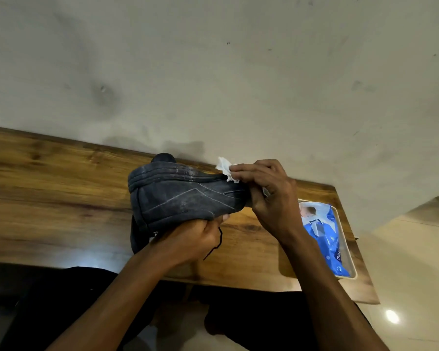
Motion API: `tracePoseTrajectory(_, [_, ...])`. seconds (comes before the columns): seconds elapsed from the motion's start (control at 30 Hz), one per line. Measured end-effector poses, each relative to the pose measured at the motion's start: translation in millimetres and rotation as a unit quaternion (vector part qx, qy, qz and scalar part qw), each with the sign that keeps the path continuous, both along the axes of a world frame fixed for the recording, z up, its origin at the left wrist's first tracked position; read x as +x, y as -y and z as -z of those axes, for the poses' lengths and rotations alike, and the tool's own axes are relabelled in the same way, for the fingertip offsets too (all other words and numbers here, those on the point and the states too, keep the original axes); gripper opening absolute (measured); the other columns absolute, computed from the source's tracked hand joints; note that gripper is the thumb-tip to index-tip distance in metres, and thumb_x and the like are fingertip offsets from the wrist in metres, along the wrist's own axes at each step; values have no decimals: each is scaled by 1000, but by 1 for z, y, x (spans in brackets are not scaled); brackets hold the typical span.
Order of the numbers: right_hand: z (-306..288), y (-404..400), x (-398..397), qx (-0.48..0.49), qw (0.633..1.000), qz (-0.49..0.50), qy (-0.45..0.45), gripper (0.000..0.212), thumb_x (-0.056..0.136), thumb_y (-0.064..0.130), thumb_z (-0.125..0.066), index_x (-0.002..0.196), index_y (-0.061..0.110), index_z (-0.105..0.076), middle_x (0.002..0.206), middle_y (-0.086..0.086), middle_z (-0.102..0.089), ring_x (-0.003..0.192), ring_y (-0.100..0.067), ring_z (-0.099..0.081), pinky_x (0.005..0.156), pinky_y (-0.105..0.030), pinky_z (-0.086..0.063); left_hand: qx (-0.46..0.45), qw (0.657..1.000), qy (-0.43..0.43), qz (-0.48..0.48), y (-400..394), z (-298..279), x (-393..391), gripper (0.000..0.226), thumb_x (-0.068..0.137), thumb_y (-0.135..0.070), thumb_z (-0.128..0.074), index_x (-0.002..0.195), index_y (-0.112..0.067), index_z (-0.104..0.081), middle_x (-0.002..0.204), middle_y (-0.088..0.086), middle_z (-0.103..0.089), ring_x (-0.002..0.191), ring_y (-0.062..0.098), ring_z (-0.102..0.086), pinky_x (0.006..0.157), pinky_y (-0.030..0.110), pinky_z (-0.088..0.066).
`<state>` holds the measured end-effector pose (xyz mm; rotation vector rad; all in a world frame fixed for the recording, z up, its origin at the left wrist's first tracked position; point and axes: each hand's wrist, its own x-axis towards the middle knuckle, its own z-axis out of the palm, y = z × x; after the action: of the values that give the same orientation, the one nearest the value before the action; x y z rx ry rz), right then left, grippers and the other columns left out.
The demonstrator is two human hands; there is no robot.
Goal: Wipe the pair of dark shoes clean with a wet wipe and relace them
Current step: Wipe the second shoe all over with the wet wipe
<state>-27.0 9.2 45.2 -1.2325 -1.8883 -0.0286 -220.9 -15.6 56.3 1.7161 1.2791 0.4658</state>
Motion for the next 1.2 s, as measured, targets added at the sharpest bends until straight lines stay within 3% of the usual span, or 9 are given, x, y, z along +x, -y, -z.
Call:
tracePoseTrajectory(0.07, [0,0,6,-2,1000,7,-11,34,85,-9,-61,107,11,-78,116,2,-76,108,-12,-62,93,-30,-53,0,1000,18,-22,1,-1,0,27,99,-41,-51,75,-28,-55,62,-12,-48,60,0,-48,59,7,-38])
tracePoseTrajectory(0.2, [2,-1,15,-2,999,22,-34,34,84,-9,-59,107,8,-77,116,-1,-76,111,-18,-68,93,-36,-57,-30,996,28,-76,1,-11,0,43,97,-44,-55,59,-25,-45,53,-11,-36,49,3,-37,50,13,-31])
tracePoseTrajectory(0.43, [4,-1,24,11,998,53,-37,29,86,-10,-68,107,8,-77,115,-3,-76,109,-15,-71,93,-32,-58,-39,993,8,-109,-8,-2,-7,58,92,-55,-56,51,-19,-37,36,-12,-26,31,4,-30,48,24,-28])
tracePoseTrajectory(0.6, [2,1,23,17,995,73,-59,20,90,14,-65,106,9,-77,112,-2,-77,104,-15,-72,88,-36,-60,-35,988,39,-143,-10,-8,-11,60,89,-54,-60,47,-20,-35,32,-12,-24,31,5,-27,48,25,-27])
tracePoseTrajectory(0.77, [-1,-2,24,30,989,124,-80,12,92,18,-75,100,11,-80,99,1,-79,91,-12,-74,79,-39,-61,-32,980,94,-172,-13,-5,-15,57,86,-50,-66,46,-19,-41,39,-8,-32,48,20,-41,59,33,-36])
tracePoseTrajectory(0.93, [-3,-4,24,-13,983,125,-133,33,93,19,-74,126,15,-71,109,5,-76,99,-6,-71,87,-24,-58,-28,964,157,-211,-14,-6,-15,65,87,-33,-71,33,-11,-43,31,-7,-38,45,12,-45,64,32,-36])
tracePoseTrajectory(1.07, [1,-10,28,22,990,124,-65,24,95,12,-70,118,8,-75,108,-7,-76,97,-19,-70,81,-38,-60,-32,952,203,-226,-15,-8,-14,59,88,-25,-71,33,-12,-53,36,-8,-51,62,17,-56,69,32,-40])
tracePoseTrajectory(1.13, [1,-10,29,37,989,131,-55,19,94,9,-70,111,4,-76,106,-10,-75,96,-22,-70,80,-39,-60,-36,942,240,-233,-16,-9,-16,53,84,-27,-73,37,-13,-55,47,-6,-61,72,20,-62,75,33,-46])
tracePoseTrajectory(1.2, [0,-8,28,55,987,143,-42,17,93,8,-71,109,3,-76,105,-11,-76,97,-24,-70,83,-34,-57,-37,934,267,-234,-19,-8,-20,37,76,-35,-74,51,-9,-63,72,7,-74,86,24,-69,88,39,-52])
